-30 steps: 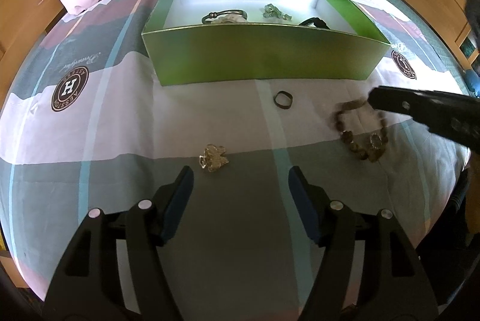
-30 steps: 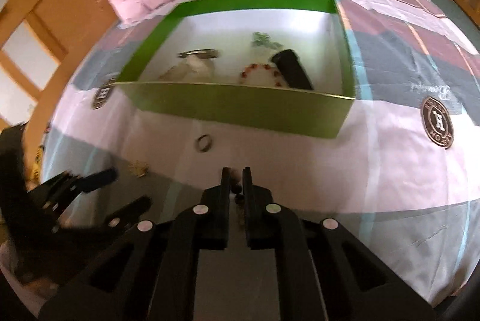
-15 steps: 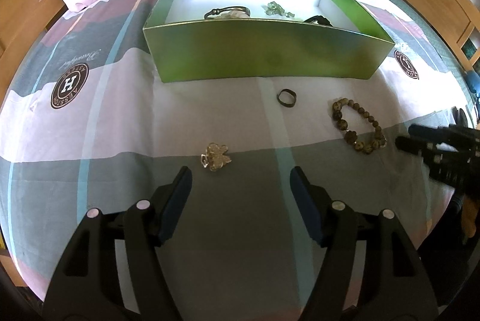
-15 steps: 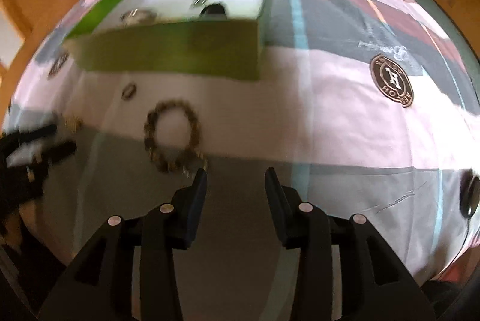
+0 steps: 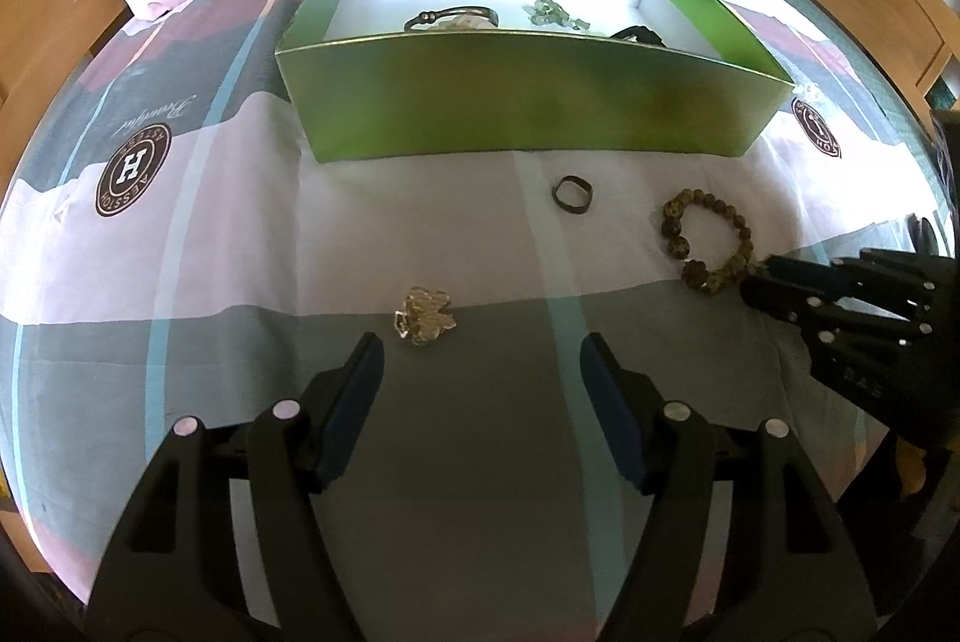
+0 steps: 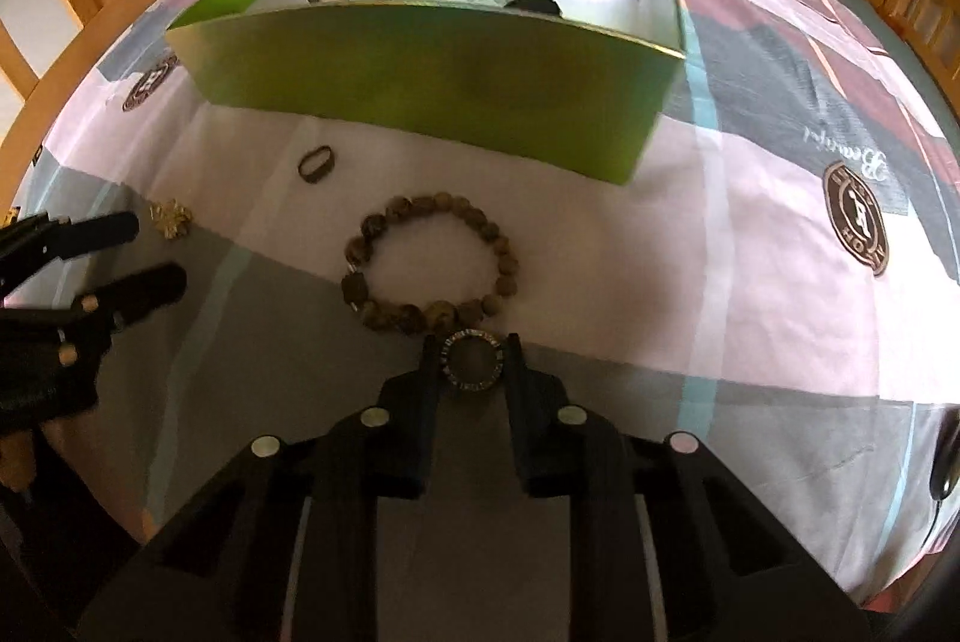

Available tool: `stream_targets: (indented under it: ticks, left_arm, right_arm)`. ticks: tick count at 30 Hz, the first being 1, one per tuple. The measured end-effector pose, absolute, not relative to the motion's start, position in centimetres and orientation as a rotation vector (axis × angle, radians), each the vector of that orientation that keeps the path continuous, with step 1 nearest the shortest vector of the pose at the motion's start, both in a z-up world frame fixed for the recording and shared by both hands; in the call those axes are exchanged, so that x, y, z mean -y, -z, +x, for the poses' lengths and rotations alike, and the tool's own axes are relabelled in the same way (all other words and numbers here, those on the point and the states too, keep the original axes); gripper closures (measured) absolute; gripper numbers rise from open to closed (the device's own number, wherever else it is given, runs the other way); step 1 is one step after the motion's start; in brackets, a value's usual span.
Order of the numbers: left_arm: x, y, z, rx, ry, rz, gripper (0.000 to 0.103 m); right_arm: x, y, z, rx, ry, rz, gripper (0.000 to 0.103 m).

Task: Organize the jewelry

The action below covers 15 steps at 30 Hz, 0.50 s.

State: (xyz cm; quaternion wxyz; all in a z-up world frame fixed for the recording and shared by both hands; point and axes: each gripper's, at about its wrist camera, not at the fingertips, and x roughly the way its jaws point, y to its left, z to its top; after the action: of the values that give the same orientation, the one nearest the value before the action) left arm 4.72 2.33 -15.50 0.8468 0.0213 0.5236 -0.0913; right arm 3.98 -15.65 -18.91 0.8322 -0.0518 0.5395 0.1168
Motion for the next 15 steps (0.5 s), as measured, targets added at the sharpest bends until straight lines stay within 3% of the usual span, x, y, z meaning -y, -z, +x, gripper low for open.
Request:
stream_targets:
  ticks: [6, 10, 15]
  left_arm:
    - [-2.4, 15.6, 4.8, -1.101, 0.197, 0.041, 0.032]
    - [-2.2, 16.1, 5.0, -1.109, 0.204, 0.037, 0.031]
    - [-3.2, 16.5, 5.4, -1.116, 0.188, -0.013, 0.031]
  right_arm:
    - [18.4, 18.5, 3.4, -1.136, -0.177, -0.107, 0.082]
    - [19.0, 18.0, 3.1, -1.125, -0.178, -0.065, 0.067]
    - [18.2, 17.8, 3.0, -1.116, -0.179, -0.058, 0.067]
